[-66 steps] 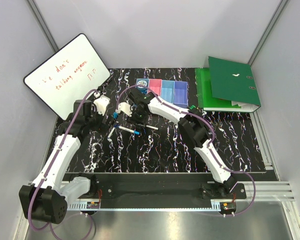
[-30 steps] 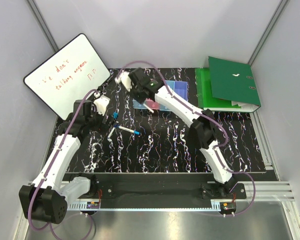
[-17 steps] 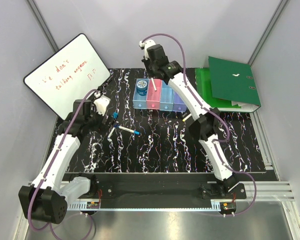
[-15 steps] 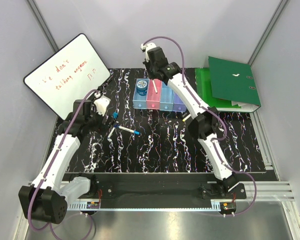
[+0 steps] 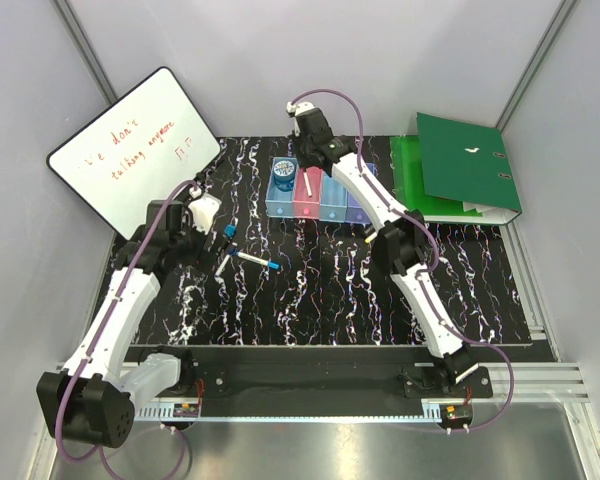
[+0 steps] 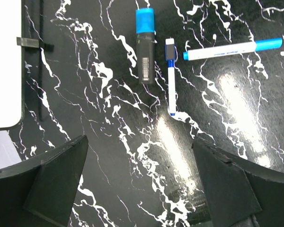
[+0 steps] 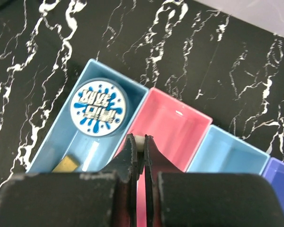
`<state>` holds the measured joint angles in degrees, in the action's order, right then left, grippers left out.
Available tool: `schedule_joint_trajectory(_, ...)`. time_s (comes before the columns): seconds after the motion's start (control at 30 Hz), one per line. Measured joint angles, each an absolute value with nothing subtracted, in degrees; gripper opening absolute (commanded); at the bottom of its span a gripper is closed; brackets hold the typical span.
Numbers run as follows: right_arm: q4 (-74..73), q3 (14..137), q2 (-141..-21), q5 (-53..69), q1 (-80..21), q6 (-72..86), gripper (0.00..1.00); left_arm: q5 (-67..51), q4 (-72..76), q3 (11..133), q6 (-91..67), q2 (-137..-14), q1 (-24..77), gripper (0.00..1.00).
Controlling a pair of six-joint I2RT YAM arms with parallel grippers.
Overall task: Sort the stationery into containers
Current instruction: Place the pen in the storage box.
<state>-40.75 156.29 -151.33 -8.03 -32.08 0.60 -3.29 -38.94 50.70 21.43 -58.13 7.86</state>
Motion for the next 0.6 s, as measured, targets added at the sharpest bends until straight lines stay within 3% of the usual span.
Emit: schedule_joint_trajectory(0.6, -39.9, 154.7, -152.0, -7.9, -30.5, 1.3, 0.00, -4.4, -40.7, 52.3, 21.5, -59.4, 7.9, 0.99)
